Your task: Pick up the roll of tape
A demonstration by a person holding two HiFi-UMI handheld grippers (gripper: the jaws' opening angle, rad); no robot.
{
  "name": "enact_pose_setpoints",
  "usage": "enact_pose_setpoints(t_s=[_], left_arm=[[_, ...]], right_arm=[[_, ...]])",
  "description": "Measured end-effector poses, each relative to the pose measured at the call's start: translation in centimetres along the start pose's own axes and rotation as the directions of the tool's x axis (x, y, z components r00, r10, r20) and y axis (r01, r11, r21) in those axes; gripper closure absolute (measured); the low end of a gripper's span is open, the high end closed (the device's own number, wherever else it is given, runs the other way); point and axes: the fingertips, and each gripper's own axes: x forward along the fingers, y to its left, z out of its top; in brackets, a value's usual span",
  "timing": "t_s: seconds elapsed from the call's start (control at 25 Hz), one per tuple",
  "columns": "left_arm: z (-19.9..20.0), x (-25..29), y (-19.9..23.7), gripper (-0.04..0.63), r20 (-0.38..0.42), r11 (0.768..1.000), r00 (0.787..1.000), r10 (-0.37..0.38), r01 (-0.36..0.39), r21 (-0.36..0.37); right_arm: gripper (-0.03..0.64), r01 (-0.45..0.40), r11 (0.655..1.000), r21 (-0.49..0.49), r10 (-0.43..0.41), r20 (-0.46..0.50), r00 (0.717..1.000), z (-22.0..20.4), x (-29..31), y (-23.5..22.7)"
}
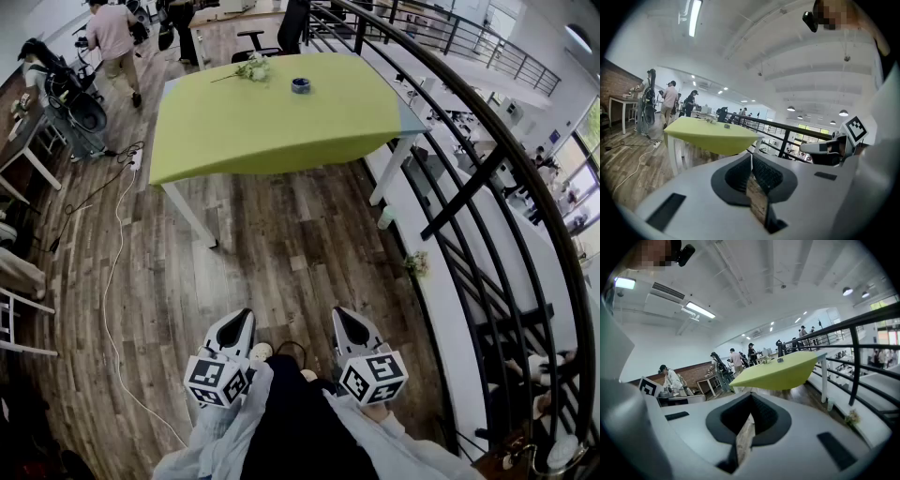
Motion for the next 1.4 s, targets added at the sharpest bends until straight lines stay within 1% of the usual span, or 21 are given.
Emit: enact_pose_setpoints(t_s=[0.12, 0.2, 0.4, 0.52, 0.64, 0.8, 1.04, 1.24, 1.4], left_arm=[[0.6, -0.8, -1.4, 0.571, 0.029, 1.0, 1.0, 0.001, 0.0, -0.027], [0.7, -1.2, -2.2, 0.571, 0.038, 1.0, 0.999, 0.001, 0.0, -0.028], [-0.4, -1.8, -3.6, 0.571, 0.013, 1.0, 1.0, 0.004, -0.004, -0.011], [-0.3, -2.1, -3.8, 0.571, 0.014, 1.0, 1.0, 0.009, -0.009, -0.014], [-0.2, -2.2, -4.2, 0.571, 0.017, 1.0, 1.0, 0.012, -0.012, 0.0], [-0.3, -1.7, -4.3, 0.571, 0.025, 0.999, 0.999, 0.022, -0.021, -0.025], [-0.2, 0.4, -2.6, 0.571, 0.015, 0.999, 0.999, 0.032, -0.031, -0.037], [1.6, 3.6, 0.0, 0.571, 0.033, 0.996, 0.999, 0.044, -0.041, -0.075], [3.2, 6.9, 1.9, 0.571, 0.034, 0.997, 0.999, 0.035, -0.033, -0.063]], right_arm=[[0.611, -0.011, 1.0, -0.023, 0.01, -0.027, 1.0, 0.1, -1.3, 0.2], [0.611, 0.0, 0.999, -0.032, 0.0, -0.02, 1.0, 0.2, -1.9, 0.1], [0.611, 0.014, 1.0, 0.012, -0.014, 0.0, 1.0, -0.2, -3.1, -0.5], [0.611, 0.029, 1.0, 0.008, -0.029, 0.026, 0.999, 0.4, -3.9, -0.9], [0.611, 0.044, 0.999, 0.009, -0.045, 0.036, 0.998, 0.5, -4.5, -1.5], [0.611, 0.057, 0.998, 0.014, -0.058, 0.033, 0.998, 0.4, -4.6, -2.3], [0.611, 0.059, 0.998, 0.021, -0.06, 0.038, 0.997, 1.3, -1.7, -3.2], [0.611, 0.055, 0.998, 0.013, -0.055, 0.018, 0.998, 2.6, 1.9, -3.9], [0.611, 0.058, 0.998, 0.008, -0.058, 0.015, 0.998, 4.6, 5.4, -4.8]])
